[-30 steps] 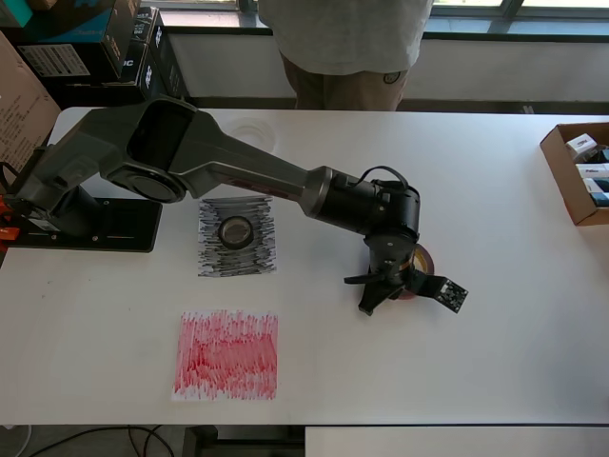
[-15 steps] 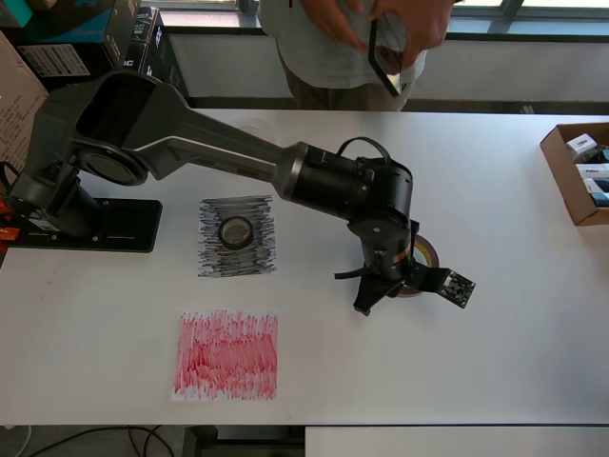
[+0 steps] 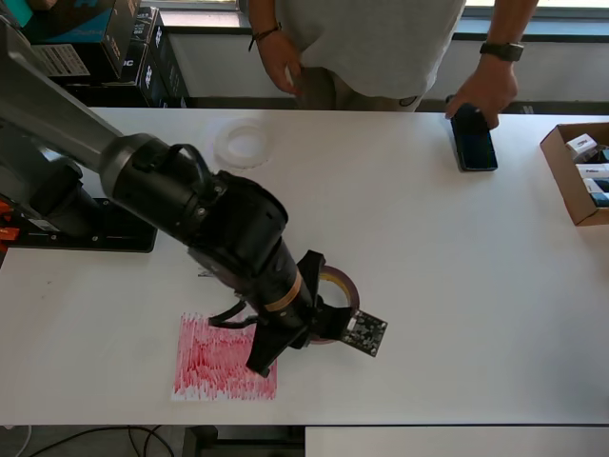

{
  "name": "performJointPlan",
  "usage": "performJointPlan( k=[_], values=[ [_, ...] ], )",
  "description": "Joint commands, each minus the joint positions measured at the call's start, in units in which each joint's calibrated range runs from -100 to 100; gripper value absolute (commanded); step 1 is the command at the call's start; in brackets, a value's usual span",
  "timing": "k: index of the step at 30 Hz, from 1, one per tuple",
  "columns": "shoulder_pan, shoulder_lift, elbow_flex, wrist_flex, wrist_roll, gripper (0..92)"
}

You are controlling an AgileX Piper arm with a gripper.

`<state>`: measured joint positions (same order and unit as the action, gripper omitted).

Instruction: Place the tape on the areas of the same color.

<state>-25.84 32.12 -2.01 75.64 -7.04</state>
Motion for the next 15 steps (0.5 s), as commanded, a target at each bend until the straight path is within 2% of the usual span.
performJointPlan(
  k=[1,9,15],
  values=[
    [-5.6,-4.7,11.6,-1.0,-9.0,0.0],
    [-9.2,-5.6,15.4,-10.9,-15.6,0.0],
    [-10.4,-6.0,18.1,-13.1,-19.0,0.0]
  ],
)
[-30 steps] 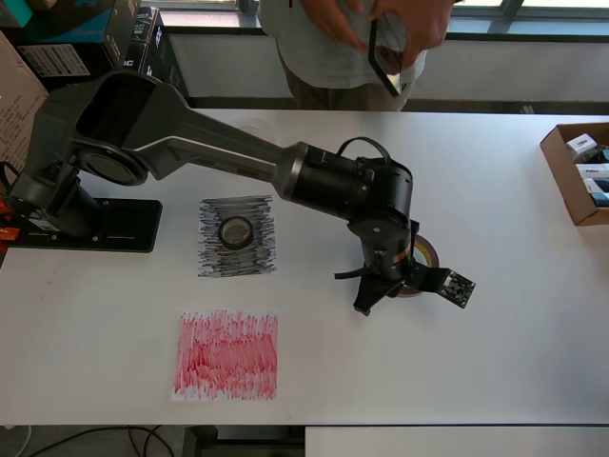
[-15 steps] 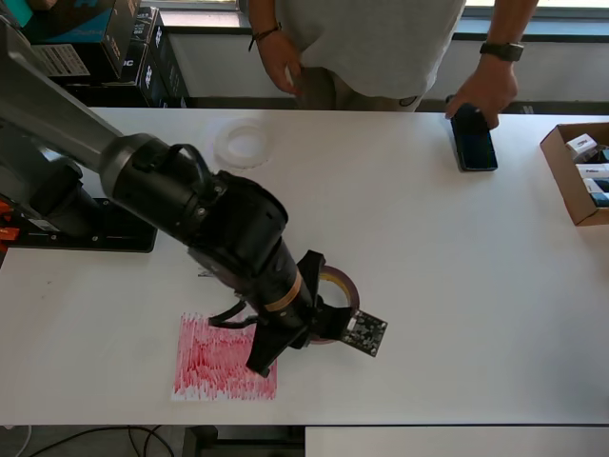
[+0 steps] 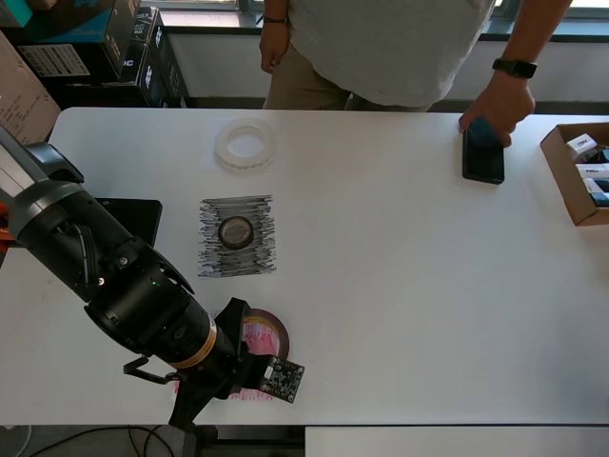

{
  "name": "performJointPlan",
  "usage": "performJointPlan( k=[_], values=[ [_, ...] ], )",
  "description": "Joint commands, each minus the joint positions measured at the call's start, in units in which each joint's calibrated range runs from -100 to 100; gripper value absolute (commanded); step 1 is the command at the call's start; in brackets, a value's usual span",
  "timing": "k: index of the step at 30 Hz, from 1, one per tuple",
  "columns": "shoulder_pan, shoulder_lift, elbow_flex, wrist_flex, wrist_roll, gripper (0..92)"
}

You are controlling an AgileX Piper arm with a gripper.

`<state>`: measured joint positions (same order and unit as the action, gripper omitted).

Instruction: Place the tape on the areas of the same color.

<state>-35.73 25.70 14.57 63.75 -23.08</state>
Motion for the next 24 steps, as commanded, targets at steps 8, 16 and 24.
performJointPlan(
  k=[8,16,24],
  values=[
    [-0.5,0.4,7.6,-7.1,-6.4,0.0],
    [-1.6,0.3,10.9,-13.0,-9.7,0.0],
    [-4.5,0.4,14.6,-20.1,-15.1,0.0]
  ],
)
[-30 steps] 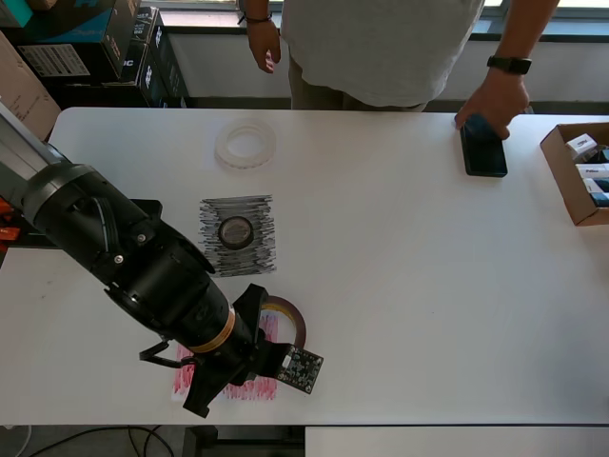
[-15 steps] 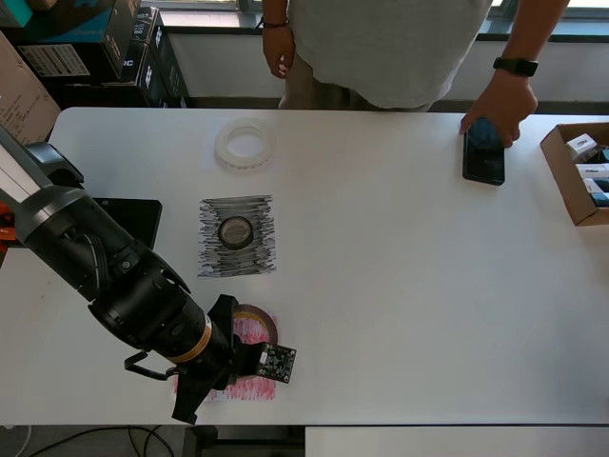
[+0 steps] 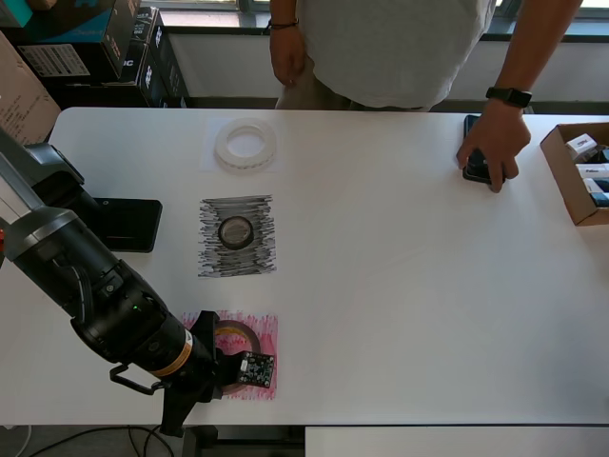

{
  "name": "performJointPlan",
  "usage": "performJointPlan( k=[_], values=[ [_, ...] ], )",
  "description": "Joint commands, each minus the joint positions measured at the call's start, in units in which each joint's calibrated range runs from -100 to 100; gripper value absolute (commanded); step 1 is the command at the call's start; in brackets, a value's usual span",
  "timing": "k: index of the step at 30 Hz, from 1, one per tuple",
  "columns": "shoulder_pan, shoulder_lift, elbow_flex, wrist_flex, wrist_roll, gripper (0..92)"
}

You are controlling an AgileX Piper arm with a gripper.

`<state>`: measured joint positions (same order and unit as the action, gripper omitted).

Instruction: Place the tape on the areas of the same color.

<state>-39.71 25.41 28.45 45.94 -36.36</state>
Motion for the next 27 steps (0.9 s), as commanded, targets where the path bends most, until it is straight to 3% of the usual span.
performJointPlan(
  k=[1,27],
  values=[
    [-0.6,0.7,0.7,-2.4,-1.8,0.0],
    [1.4,1.3,2.8,-2.5,-1.8,0.0]
  ],
)
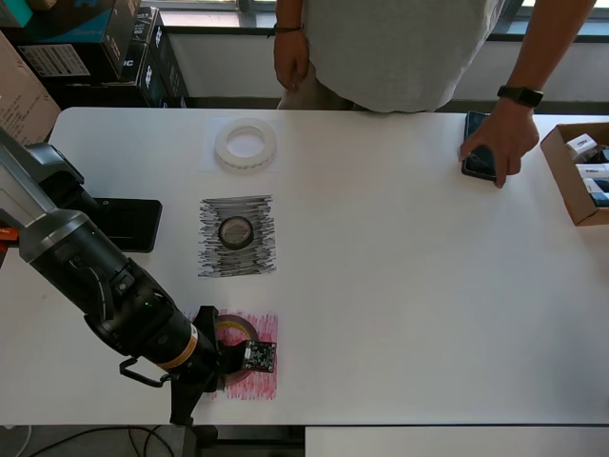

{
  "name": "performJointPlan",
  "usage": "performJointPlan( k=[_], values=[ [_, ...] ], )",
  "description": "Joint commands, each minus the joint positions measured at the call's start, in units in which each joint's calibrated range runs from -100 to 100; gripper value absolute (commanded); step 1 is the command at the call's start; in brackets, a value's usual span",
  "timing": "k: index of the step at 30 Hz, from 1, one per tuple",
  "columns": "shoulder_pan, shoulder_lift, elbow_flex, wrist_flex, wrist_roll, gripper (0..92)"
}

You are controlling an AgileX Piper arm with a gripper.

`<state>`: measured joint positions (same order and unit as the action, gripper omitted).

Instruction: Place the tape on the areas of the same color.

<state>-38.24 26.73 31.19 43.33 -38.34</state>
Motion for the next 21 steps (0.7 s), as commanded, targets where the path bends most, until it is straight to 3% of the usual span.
performJointPlan(
  k=[1,21],
  values=[
    [0.0,0.0,0.0,0.1,0.2,0.0],
    [0.1,0.3,1.7,-3.0,0.6,0.0]
  ],
)
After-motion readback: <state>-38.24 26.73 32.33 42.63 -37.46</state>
